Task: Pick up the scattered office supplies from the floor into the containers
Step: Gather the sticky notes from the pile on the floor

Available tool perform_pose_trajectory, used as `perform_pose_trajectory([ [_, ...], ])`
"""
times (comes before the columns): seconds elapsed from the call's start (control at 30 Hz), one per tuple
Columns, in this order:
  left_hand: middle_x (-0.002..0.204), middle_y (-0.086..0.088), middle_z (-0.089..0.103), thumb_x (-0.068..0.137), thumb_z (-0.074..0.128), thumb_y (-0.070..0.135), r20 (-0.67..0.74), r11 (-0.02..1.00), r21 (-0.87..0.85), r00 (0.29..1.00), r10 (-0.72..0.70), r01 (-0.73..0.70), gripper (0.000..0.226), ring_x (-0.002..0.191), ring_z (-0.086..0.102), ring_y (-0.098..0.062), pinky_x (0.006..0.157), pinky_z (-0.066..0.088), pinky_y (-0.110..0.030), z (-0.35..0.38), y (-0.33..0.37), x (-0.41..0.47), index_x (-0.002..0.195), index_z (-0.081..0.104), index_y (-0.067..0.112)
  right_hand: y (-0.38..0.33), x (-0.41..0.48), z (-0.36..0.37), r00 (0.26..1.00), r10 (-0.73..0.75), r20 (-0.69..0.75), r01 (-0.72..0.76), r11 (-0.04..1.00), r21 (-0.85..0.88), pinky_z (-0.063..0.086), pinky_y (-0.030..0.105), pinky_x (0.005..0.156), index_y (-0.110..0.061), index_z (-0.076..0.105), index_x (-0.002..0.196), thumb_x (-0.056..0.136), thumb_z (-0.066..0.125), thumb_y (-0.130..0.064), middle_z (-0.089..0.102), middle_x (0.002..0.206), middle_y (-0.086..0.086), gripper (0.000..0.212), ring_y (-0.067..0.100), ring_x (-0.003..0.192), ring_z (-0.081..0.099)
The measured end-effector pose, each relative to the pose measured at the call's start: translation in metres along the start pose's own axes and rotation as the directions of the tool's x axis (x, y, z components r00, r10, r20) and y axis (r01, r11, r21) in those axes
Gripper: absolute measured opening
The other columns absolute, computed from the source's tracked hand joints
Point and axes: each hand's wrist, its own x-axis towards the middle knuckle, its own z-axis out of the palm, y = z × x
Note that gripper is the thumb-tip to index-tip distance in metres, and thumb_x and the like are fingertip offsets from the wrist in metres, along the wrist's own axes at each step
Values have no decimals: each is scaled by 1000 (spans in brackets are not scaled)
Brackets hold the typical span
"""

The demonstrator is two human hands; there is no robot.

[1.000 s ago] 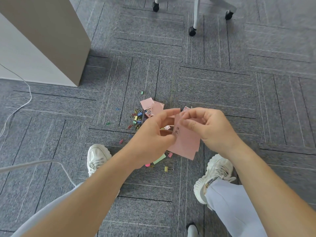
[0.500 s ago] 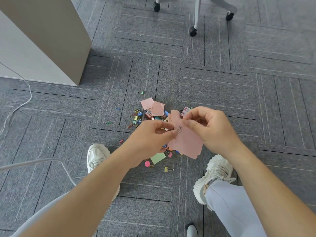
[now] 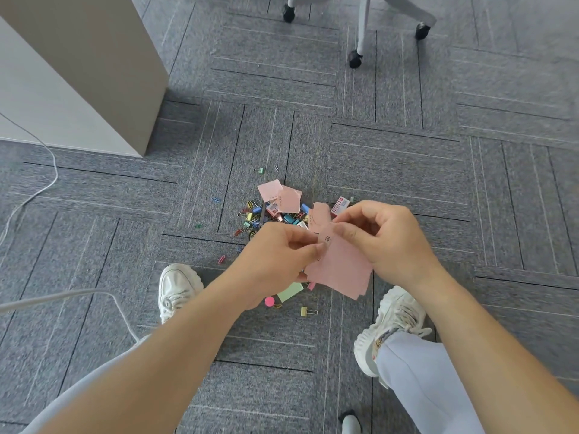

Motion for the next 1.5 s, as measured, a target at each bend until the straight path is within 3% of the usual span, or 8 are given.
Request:
perform_pose_trajectory([
  [0.17,91,-7,75,93,65,19,-16,997,-80,1000,-18,17,11,77,69,-13,74,62,-42,-4,3,0,98,74,13,3,-1,-3,1000,-12,13,12,1000,-10,44,20,65,-30,71,80,84,78,-19,71,77,-14,14,5,67,61],
  [0.37,85,-6,74,93,65,19,18,995,-95,1000,-2,3,11,71,69,-14,65,63,-36,-3,4,-2,89,74,19,-1,-2,-2,998,-42,-53,36,993,-114,41,8,60,-36,71,77,81,81,-23,68,72,-28,17,-4,66,62],
  [0.53,80,2,75,94,66,19,49,998,23,997,54,-55,15,71,68,-9,69,62,-31,-4,1,0,86,75,28,-2,-4,-2,999,-39,9,39,992,-120,56,29,69,-40,72,76,79,82,-25,74,76,-14,19,4,72,69],
  [0.8,75,0,75,89,72,14,-23,994,58,996,89,-88,16,65,66,-11,66,61,-35,-2,-4,3,79,74,25,-1,1,5,998,58,35,-60,996,64,42,10,58,-21,68,74,81,80,-10,69,66,-10,17,-5,59,59],
  [1.03,79,-6,75,87,74,16,-109,997,45,992,61,-57,12,78,73,-26,67,62,-44,-6,-4,2,76,73,19,3,5,13,983,158,89,-169,977,127,46,24,64,-14,62,79,88,73,-10,68,82,5,15,8,69,58],
  [1.23,85,-11,75,89,72,15,-160,999,16,986,47,-45,11,84,72,-30,73,60,-54,-10,-7,2,79,70,17,2,7,24,981,185,62,-194,961,196,40,27,58,-15,60,78,88,73,-10,62,73,3,18,12,65,52],
  [1.37,95,-11,69,88,73,25,-140,999,-33,990,-33,29,21,89,70,-25,72,62,-46,-17,-8,15,89,63,7,-5,28,39,975,200,97,-218,945,242,45,25,59,-15,59,81,83,77,-8,64,77,4,19,11,66,54],
  [1.5,102,-13,66,95,63,26,-207,969,241,978,7,44,18,86,63,-20,80,60,-47,-47,-36,70,92,60,9,37,83,57,943,311,120,-326,935,138,50,29,71,-16,63,90,87,73,-14,66,87,2,11,14,75,59],
])
